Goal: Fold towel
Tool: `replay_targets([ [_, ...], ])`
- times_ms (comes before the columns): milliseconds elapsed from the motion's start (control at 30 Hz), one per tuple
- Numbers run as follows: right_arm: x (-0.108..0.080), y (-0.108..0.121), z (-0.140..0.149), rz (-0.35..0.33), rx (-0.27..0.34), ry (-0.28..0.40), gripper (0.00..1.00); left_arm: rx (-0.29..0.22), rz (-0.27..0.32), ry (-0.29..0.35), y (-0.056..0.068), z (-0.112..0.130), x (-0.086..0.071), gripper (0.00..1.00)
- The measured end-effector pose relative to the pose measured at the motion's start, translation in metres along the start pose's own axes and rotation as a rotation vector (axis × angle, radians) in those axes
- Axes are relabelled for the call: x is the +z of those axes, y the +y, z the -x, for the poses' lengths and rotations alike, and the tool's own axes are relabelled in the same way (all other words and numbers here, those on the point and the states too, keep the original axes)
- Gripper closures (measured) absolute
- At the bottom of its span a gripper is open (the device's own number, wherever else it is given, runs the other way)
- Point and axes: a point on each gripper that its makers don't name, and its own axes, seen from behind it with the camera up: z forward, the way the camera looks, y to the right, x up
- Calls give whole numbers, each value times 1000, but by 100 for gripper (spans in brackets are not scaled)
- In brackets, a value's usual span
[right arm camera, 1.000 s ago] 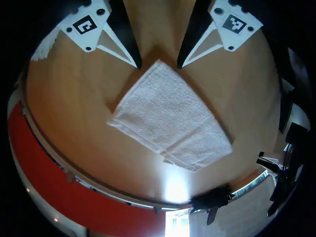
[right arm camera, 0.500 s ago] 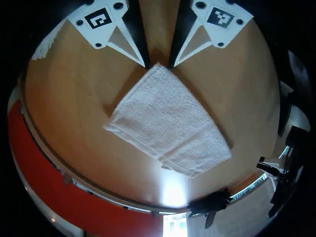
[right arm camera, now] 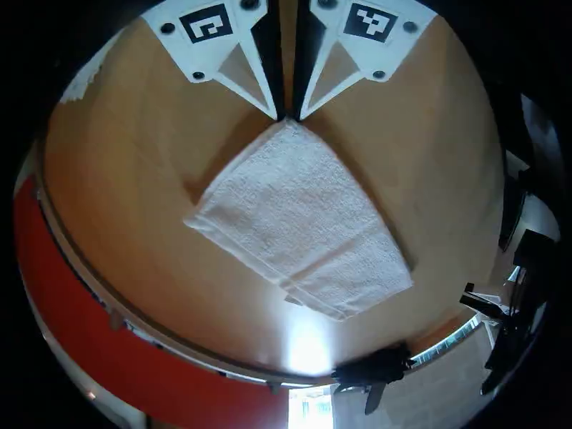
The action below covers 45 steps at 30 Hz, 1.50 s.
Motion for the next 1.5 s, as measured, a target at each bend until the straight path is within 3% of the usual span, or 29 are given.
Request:
replay_targets([
  [400,-10,5,-16,33,-24,36,95,-1,-3,0,-2,-2,2,9],
  [833,-46,20,-64,101,-16,156,95,0,-3,15,0,-10,1,9],
  [1500,-102,47,-104,179,-89,232,95,6,2,24,4,-19,1,9],
])
